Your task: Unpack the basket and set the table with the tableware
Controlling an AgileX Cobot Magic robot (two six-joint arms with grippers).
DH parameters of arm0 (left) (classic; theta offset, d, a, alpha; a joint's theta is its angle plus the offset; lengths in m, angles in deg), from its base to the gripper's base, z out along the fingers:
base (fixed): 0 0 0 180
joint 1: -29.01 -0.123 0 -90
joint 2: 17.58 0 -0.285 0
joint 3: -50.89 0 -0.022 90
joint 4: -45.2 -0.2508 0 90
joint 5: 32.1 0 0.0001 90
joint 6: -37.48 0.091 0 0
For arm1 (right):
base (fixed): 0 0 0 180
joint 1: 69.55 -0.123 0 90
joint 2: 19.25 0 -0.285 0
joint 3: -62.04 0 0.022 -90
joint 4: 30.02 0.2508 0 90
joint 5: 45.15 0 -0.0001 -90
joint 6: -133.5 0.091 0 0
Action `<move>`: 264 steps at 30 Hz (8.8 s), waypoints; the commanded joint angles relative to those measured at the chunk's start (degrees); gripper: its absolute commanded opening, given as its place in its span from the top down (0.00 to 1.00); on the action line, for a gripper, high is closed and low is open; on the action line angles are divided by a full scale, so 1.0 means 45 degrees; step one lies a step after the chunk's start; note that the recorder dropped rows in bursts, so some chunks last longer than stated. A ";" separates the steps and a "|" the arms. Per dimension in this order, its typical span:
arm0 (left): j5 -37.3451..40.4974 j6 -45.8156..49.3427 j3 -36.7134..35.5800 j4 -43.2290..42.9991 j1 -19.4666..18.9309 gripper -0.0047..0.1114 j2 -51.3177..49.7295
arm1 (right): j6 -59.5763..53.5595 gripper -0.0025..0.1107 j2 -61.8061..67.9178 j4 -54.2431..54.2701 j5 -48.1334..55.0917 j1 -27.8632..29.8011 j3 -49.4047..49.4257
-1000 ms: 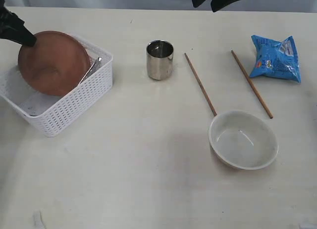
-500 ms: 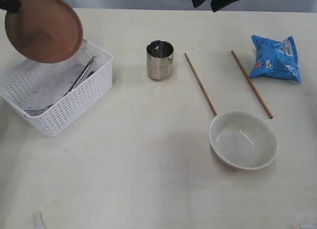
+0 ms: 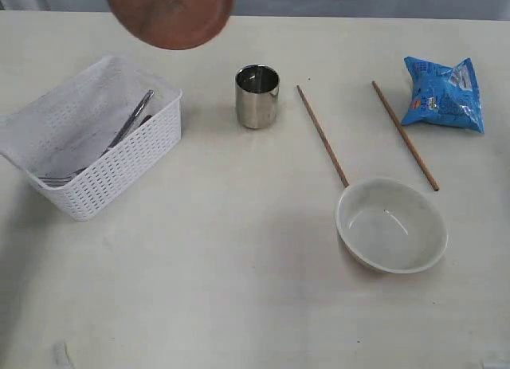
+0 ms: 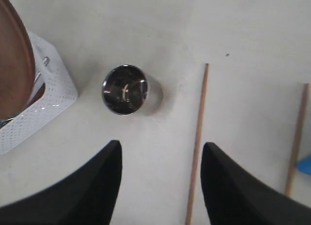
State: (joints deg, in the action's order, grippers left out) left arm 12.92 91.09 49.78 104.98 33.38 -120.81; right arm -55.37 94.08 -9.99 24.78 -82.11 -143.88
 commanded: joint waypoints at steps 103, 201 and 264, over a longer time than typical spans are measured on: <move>0.2016 -0.8781 0.9616 -0.9224 0.6710 0.71 -0.6157 | 0.1358 0.98 0.4720 -0.2454 -0.3769 0.4548 0.2052; 0.3238 -0.8867 0.9616 -0.9193 0.6710 0.72 -0.6388 | 0.1023 0.61 0.3859 -0.0848 -0.2521 0.1881 0.2052; 0.0467 -0.8064 0.9616 -1.2002 0.8531 0.96 -0.7962 | -0.0108 0.98 0.2410 0.0429 -0.3193 0.1579 0.2052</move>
State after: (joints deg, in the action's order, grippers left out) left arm 14.86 55.34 92.75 52.45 72.28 -160.33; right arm -54.38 104.06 -10.14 10.55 -74.06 -134.65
